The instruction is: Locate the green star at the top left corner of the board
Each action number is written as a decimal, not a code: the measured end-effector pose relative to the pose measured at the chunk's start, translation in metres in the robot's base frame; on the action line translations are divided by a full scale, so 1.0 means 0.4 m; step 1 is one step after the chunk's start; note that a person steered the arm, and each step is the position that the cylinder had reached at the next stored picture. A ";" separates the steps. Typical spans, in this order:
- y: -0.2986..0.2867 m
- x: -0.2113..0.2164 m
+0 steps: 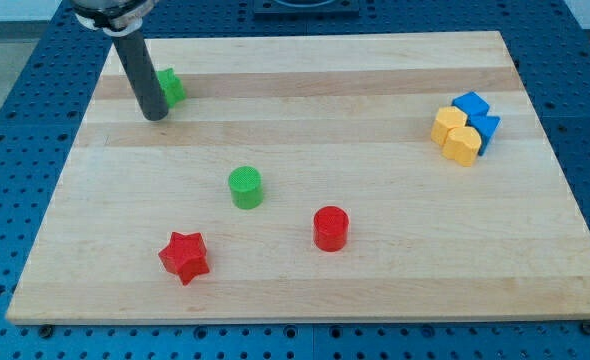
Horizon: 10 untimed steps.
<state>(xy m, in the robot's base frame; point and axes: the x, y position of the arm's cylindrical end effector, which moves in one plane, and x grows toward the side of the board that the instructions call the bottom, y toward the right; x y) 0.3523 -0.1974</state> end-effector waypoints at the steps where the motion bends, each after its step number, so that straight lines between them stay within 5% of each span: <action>1: 0.023 -0.001; 4: -0.131 -0.177; 6: -0.034 -0.111; 8: 0.083 -0.180; 10: -0.033 -0.254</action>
